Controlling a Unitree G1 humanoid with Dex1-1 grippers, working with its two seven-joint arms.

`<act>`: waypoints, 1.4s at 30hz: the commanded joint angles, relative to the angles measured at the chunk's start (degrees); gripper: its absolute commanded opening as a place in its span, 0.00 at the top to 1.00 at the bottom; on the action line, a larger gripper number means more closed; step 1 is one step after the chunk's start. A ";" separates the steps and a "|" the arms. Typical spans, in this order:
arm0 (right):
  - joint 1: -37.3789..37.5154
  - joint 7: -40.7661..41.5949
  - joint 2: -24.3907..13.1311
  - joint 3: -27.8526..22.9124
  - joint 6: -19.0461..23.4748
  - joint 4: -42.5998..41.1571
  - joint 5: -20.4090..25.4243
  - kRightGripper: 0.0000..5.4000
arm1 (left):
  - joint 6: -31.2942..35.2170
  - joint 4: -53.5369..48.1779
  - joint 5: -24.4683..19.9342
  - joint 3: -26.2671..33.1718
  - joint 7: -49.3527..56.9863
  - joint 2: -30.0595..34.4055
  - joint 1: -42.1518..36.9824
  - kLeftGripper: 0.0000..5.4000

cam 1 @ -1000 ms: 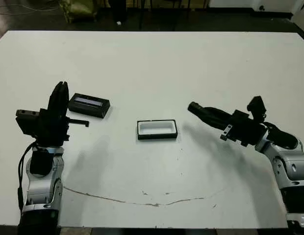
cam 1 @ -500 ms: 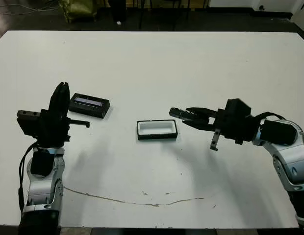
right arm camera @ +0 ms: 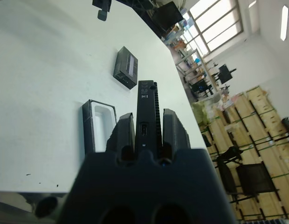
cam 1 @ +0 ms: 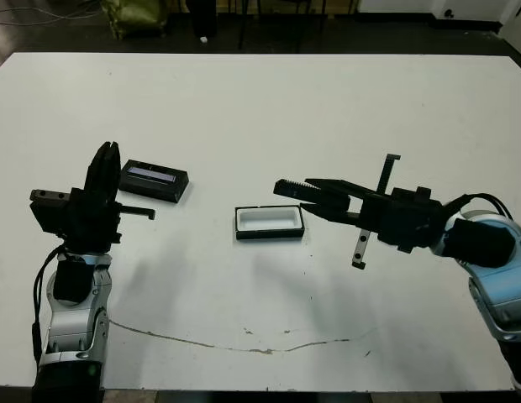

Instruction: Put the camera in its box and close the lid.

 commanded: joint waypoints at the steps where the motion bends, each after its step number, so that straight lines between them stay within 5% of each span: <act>1: 0.72 0.70 -0.33 0.70 3.91 -0.27 1.17 0.96 | 0.41 0.42 0.35 -0.10 0.17 -0.25 1.33 1.00; 4: -1.33 2.95 -0.17 1.04 11.67 1.80 4.42 0.96 | -0.20 0.73 0.59 -0.09 0.30 -0.26 1.28 1.00; 10: -10.92 13.54 3.01 1.04 30.23 19.83 17.28 0.97 | -0.79 0.64 0.86 -0.38 0.53 -0.52 1.45 1.00; 14: -16.86 15.81 3.44 3.82 28.23 29.75 13.43 0.97 | -1.73 0.96 1.81 -0.57 1.10 -0.87 1.64 1.00; 18: -21.12 18.79 3.87 6.10 32.05 34.22 12.20 0.97 | -0.84 0.20 2.51 -0.78 1.88 -1.11 2.10 1.00; 26: -26.34 24.31 5.88 9.57 31.88 41.62 10.20 0.97 | 0.37 -0.82 2.80 -0.95 2.19 -1.35 2.61 1.00; 42: -29.78 31.90 6.29 9.36 33.72 43.92 11.86 0.97 | 6.82 -5.90 2.76 -2.13 3.15 -1.59 3.84 1.00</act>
